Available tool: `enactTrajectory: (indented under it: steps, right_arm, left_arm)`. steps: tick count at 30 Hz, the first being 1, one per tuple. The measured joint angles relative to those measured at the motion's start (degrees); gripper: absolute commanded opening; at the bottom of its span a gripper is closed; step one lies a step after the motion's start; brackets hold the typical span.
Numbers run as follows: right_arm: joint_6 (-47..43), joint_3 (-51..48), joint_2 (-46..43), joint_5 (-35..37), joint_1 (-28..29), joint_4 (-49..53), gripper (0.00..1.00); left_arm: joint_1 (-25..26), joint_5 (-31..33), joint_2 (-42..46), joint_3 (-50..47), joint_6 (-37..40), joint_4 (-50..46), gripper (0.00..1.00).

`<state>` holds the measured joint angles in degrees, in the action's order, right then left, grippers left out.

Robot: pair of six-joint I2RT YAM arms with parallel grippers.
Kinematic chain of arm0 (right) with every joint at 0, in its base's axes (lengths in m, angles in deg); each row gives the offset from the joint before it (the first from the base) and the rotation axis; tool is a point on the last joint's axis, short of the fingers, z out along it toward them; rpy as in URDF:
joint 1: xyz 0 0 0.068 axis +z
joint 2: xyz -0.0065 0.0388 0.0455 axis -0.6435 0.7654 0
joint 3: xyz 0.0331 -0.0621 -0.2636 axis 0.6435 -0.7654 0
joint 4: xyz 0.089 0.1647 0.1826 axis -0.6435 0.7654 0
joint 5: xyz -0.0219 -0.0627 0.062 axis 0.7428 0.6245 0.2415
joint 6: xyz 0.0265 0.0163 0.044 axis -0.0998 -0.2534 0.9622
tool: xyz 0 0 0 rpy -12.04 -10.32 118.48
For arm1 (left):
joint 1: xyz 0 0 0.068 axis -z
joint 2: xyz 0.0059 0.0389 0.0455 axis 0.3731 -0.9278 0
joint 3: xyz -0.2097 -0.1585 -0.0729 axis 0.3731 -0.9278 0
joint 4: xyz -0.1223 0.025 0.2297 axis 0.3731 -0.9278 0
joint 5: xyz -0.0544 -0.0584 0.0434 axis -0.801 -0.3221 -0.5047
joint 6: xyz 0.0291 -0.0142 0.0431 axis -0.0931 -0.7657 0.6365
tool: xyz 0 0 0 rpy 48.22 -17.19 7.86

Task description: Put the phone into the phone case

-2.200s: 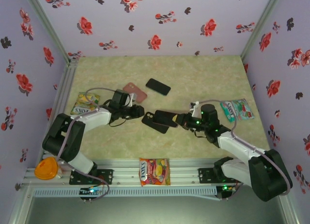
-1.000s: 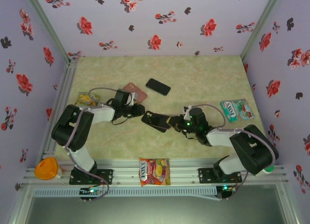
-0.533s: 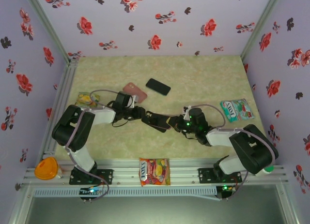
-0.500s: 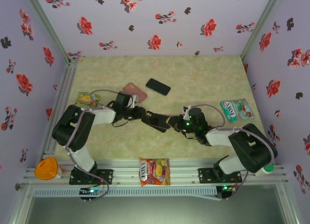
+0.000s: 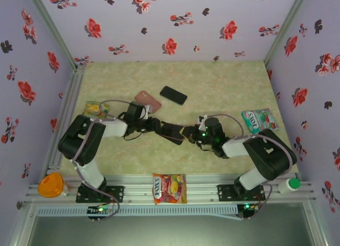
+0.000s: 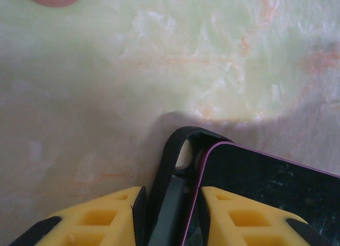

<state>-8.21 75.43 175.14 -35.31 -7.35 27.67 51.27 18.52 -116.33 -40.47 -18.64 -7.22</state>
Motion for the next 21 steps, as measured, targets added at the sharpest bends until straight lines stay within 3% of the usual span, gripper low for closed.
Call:
enactTrajectory:
  steps: [21]
  right_arm:
    - [3.45,1.99,9.16,-1.18,0.85,-10.38,0.0]
  left_arm:
    - [0.0,-0.13,0.07,-0.48,-1.05,1.14,0.37]
